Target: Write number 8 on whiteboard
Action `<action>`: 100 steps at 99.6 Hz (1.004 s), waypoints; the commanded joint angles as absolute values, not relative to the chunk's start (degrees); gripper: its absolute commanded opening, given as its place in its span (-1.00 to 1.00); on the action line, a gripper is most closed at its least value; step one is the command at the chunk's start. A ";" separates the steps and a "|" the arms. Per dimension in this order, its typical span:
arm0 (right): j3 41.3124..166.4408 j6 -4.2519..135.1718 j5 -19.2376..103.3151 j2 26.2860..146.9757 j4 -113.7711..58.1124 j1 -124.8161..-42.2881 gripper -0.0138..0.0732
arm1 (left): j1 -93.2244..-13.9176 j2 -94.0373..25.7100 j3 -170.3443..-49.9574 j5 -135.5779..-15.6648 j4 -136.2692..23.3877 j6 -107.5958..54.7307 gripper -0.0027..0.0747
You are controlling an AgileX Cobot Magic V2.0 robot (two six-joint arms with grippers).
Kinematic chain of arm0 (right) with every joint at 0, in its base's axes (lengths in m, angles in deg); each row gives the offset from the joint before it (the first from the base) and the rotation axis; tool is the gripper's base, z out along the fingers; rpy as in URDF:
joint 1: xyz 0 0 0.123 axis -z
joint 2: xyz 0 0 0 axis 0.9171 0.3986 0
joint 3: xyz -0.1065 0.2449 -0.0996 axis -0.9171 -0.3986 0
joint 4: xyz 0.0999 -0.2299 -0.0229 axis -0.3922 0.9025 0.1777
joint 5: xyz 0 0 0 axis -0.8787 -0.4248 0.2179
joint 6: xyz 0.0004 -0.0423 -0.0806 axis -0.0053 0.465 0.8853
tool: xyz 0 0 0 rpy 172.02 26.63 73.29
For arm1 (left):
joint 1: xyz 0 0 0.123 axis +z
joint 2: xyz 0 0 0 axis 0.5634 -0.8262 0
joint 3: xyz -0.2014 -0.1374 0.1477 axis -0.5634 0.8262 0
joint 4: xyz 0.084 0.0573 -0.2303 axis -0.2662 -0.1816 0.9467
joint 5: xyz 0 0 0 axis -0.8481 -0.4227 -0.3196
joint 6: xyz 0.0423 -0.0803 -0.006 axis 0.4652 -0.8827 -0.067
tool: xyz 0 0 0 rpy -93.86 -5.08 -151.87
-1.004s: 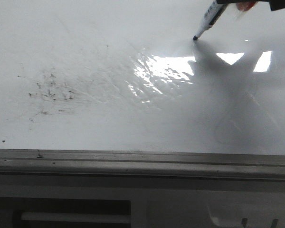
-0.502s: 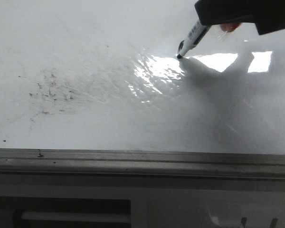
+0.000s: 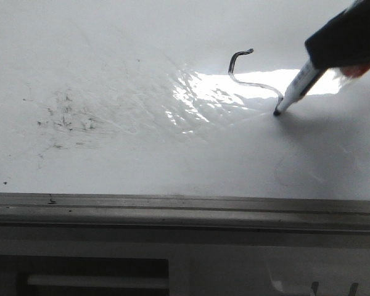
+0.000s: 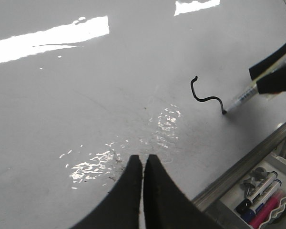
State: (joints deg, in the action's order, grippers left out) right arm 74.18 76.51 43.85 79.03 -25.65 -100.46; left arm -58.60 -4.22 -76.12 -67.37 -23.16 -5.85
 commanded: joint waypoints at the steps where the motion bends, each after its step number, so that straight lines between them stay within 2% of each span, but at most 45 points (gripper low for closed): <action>1: 74.29 76.92 47.17 81.87 -24.60 -103.16 -0.78 | -58.41 -4.31 -77.66 -69.72 -21.04 -6.23 -0.98; 18: 76.25 76.92 51.82 84.03 -24.41 -104.05 -0.78 | -58.41 -4.31 -77.66 -69.72 -21.04 -6.23 -0.98; 45: 80.86 76.92 51.29 84.03 -22.79 -94.66 -0.78 | -58.41 -4.31 -77.66 -69.72 -21.04 -5.86 -0.98; 100: 83.09 76.92 55.03 85.01 -22.45 -94.65 -0.78 | -58.41 -4.31 -77.66 -69.72 -21.04 -5.86 -0.98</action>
State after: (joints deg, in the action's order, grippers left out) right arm 81.73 75.03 47.51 83.78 -26.19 -96.20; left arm -58.60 -4.22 -76.12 -67.48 -23.16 -5.85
